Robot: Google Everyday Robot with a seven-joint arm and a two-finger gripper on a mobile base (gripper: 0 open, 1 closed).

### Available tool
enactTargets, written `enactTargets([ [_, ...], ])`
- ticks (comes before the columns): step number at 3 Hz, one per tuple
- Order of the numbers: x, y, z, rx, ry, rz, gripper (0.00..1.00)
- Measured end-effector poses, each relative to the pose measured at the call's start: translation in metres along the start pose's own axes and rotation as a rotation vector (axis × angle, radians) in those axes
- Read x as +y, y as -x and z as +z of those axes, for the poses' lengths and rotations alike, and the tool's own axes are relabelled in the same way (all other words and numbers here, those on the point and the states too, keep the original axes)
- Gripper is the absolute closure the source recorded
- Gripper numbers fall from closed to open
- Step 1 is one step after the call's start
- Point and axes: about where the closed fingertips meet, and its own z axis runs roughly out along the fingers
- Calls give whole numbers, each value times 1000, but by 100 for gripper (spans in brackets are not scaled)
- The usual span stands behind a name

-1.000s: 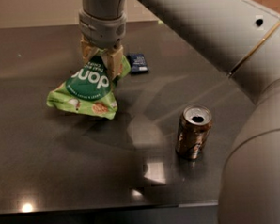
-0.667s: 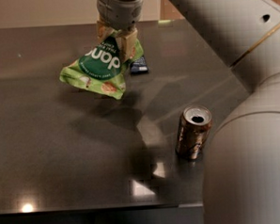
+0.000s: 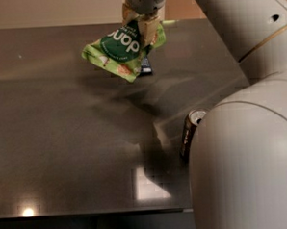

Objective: Move green rice chip bag near rxbar blueberry

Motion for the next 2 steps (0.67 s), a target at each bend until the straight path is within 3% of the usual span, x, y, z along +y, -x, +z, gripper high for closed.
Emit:
enactTargets([
  [1, -9, -15, 0, 21, -34, 37, 100],
  [2, -14, -16, 3, 23, -49, 36, 100],
])
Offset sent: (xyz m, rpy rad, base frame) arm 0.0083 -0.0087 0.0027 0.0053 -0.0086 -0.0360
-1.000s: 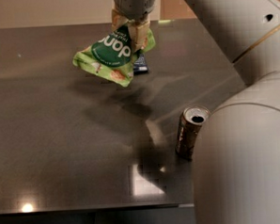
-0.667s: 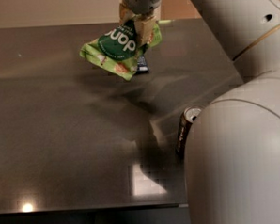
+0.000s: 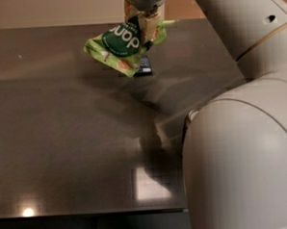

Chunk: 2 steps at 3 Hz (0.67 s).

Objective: Move green rice chip bag near rxbar blueberry

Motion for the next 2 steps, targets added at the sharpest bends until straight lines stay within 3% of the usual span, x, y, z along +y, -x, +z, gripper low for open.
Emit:
enactTargets([
  [1, -1, -13, -8, 35, -23, -15, 100],
  [2, 14, -33, -11, 60, -21, -16, 100],
])
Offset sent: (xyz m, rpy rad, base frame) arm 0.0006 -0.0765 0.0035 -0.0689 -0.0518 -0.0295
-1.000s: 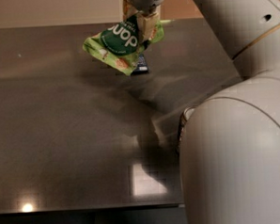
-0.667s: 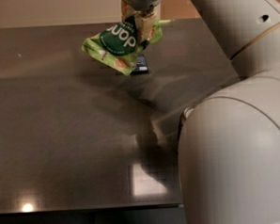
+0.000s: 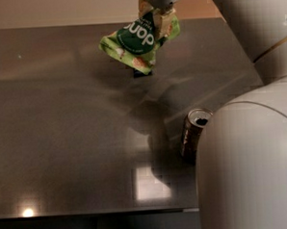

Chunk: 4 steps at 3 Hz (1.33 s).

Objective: Move green rice chip bag near rxbar blueberry

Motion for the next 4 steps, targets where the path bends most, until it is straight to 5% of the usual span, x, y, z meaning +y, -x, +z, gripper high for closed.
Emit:
enactTargets([
  [1, 17, -24, 3, 24, 8, 23, 100],
  [4, 19, -46, 45, -15, -7, 14, 36],
])
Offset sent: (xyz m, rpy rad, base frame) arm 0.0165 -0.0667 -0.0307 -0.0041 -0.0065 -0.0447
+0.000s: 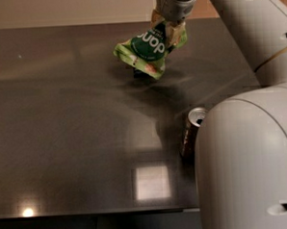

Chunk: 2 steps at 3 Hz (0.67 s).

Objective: Move green rice chip bag near rxbar blueberry

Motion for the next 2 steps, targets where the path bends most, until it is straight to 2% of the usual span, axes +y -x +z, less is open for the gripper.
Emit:
enactTargets([
  [1, -4, -16, -3, 21, -24, 48, 15],
  [2, -2, -44, -14, 69, -43, 122, 0],
])
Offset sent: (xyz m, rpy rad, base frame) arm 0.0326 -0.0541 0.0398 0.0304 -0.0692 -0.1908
